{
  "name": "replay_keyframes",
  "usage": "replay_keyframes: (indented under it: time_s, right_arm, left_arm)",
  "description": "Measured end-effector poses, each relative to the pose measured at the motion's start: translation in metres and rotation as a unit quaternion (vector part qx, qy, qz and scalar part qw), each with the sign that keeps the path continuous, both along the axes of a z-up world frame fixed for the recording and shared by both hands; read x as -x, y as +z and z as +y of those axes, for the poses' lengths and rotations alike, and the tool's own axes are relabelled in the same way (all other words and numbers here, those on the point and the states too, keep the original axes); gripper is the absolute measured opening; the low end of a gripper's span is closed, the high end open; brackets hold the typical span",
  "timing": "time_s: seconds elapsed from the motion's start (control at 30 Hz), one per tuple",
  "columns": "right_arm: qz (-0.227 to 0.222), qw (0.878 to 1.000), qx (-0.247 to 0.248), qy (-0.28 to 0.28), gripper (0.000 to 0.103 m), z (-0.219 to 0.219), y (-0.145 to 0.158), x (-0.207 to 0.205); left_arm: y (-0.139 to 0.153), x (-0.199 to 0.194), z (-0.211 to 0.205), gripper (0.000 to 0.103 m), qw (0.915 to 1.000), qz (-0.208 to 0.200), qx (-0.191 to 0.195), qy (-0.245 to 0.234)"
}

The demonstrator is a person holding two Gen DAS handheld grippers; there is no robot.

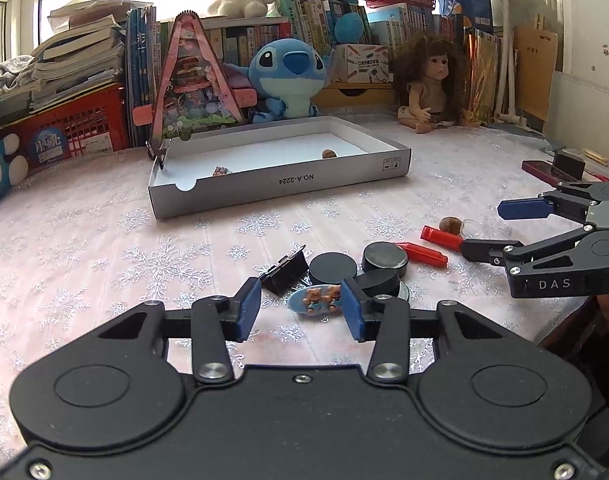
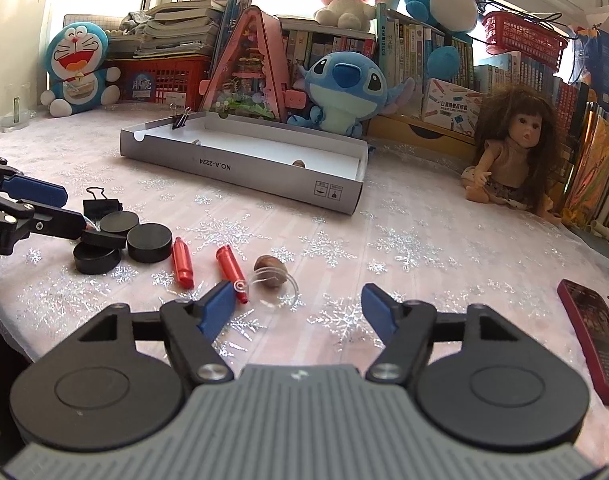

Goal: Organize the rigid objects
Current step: 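Grasp second blue bear hair clip with left gripper while right gripper grasps clear plastic cup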

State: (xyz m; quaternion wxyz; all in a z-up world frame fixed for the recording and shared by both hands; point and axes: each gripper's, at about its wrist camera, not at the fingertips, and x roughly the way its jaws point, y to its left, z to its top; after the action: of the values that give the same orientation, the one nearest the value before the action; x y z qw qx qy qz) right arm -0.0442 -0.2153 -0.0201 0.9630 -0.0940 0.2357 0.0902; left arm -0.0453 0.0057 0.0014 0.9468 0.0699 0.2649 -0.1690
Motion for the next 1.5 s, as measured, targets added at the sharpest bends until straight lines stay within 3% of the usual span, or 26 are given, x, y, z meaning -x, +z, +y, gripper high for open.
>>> replay_keyframes:
  time_s: [0.1, 0.37, 0.5, 1.17, 1.5]
  right_arm:
    - [-0.001, 1.000, -0.002, -0.004, 0.073, -0.002, 0.000, 0.000]
    - [-0.004, 1.000, -0.012, -0.005, 0.063, -0.006, 0.002, 0.001]
    - [-0.003, 1.000, -0.017, -0.007, 0.059, -0.006, 0.001, -0.001]
    - [-0.005, 0.998, -0.059, -0.021, 0.052, -0.012, 0.001, -0.002]
    - [-0.001, 0.997, -0.070, -0.024, 0.052, -0.013, 0.000, -0.004]
  left_arm:
    - [-0.003, -0.002, 0.000, 0.035, 0.9999, 0.005, -0.009, -0.001]
    - [-0.006, -0.010, 0.012, 0.035, 0.9993, 0.013, -0.012, 0.032]
    - [-0.004, -0.008, 0.009, 0.035, 0.9998, 0.011, -0.002, 0.019]
    - [-0.011, -0.020, -0.018, 0.040, 0.9992, 0.011, -0.004, 0.039]
    - [-0.009, -0.015, 0.003, 0.040, 0.9993, 0.005, -0.018, 0.032]
